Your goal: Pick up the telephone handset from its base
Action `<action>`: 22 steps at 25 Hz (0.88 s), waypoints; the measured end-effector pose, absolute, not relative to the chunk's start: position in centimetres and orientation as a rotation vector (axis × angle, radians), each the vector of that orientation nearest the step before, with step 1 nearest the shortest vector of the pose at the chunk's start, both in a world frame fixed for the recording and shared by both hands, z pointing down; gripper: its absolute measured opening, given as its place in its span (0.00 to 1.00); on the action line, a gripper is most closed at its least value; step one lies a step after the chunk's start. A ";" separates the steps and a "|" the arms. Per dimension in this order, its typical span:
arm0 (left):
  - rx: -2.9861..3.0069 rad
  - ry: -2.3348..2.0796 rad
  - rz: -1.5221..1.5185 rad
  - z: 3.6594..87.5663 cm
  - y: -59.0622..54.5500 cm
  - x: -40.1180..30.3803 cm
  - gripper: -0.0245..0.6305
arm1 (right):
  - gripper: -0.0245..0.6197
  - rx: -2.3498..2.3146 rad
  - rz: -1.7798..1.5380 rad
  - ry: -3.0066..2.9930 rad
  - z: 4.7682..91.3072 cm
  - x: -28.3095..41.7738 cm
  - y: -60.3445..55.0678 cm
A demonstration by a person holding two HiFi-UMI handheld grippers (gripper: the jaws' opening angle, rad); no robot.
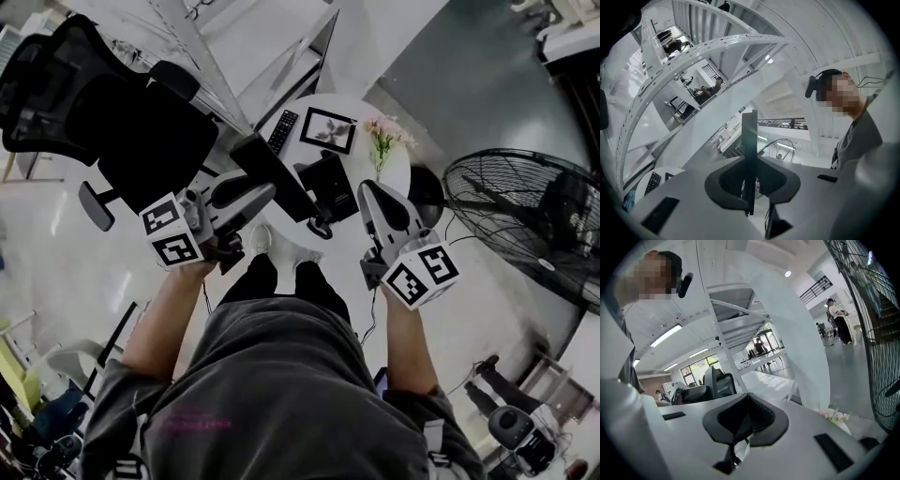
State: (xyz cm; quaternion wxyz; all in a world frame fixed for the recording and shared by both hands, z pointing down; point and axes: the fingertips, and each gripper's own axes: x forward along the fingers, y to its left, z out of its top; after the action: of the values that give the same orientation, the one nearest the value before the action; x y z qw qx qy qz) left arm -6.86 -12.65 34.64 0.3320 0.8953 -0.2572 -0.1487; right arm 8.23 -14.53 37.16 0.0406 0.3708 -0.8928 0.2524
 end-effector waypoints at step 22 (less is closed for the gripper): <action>2.512 -0.693 -0.442 27.0 -11.2 -9.3 0.16 | 0.07 1.215 0.550 -2.878 28.7 7.1 -12.9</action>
State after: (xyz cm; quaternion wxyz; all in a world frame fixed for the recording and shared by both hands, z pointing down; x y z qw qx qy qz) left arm -9.26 -11.20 26.98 0.2466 0.9211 -0.2540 -0.1622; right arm 7.14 -12.88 28.69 -0.0150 0.3829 -0.9072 0.1735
